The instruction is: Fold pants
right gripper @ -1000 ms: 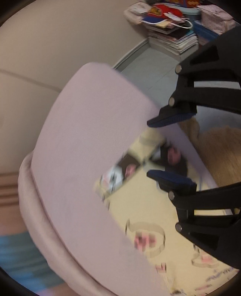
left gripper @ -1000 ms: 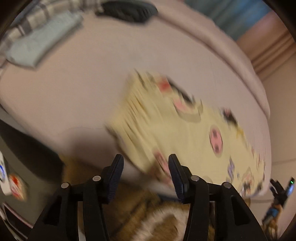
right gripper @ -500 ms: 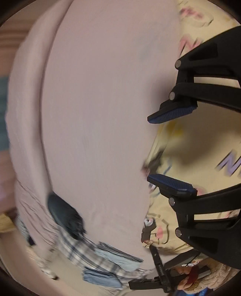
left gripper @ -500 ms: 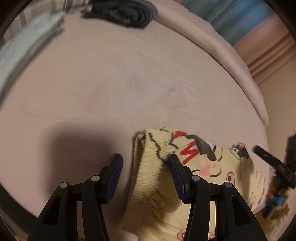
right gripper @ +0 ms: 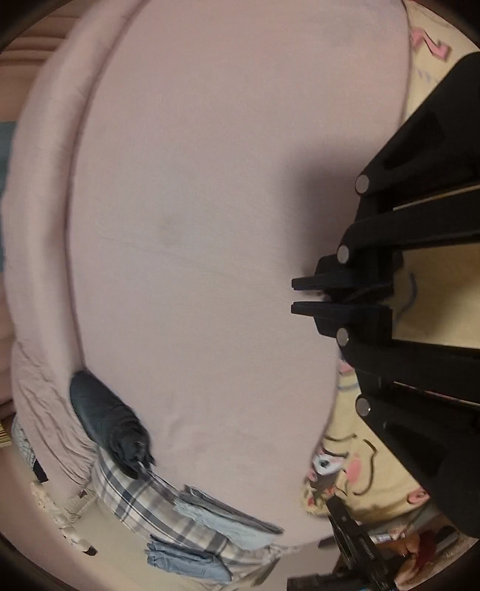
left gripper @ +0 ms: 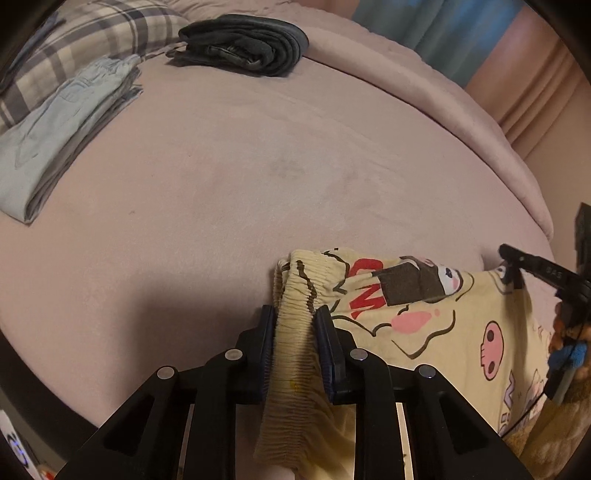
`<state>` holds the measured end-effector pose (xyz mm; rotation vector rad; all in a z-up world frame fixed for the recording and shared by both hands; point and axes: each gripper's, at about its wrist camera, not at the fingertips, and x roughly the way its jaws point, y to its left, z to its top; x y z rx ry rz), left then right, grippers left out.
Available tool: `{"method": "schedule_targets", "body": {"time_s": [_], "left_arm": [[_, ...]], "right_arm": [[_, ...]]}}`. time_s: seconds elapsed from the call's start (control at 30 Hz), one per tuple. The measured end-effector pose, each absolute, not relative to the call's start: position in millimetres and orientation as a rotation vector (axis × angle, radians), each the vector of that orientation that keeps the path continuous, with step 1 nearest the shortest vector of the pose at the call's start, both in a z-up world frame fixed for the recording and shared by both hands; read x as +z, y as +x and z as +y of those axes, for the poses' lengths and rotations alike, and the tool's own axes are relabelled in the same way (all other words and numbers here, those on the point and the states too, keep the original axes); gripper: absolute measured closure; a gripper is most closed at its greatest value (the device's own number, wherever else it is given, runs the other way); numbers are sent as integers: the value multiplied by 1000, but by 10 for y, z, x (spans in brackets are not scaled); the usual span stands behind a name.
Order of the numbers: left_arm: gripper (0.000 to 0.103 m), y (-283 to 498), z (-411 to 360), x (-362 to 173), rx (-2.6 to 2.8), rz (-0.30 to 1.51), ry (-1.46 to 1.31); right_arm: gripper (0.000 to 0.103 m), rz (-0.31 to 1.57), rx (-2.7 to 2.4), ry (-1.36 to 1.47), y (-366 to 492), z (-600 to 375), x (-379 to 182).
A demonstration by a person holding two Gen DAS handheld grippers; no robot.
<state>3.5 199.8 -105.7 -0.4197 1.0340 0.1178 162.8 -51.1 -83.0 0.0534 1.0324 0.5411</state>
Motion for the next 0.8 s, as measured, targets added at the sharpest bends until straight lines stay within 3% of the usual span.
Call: {"method": "schedule_targets", "body": {"time_s": [0.17, 0.3, 0.4, 0.47, 0.6, 0.8], "left_arm": [[79, 20, 2009, -1038, 125, 1027, -458], [70, 30, 1927, -829, 167, 1021, -432], [65, -38, 1783, -558, 214, 945, -354], [57, -75, 1670, -451, 212, 905, -323], [57, -78, 1375, -542, 82, 896, -333], [57, -38, 1200, -1195, 119, 1080, -319]], "right_arm": [[96, 1041, 515, -14, 1629, -370, -983], [93, 1050, 474, -33, 1632, -500, -902], [84, 977, 475, 12, 1539, -684, -610], [70, 943, 487, 44, 1424, -768, -469], [70, 984, 593, 48, 1194, -649, -524], [75, 1085, 530, 17, 1325, -439, -1138]]}}
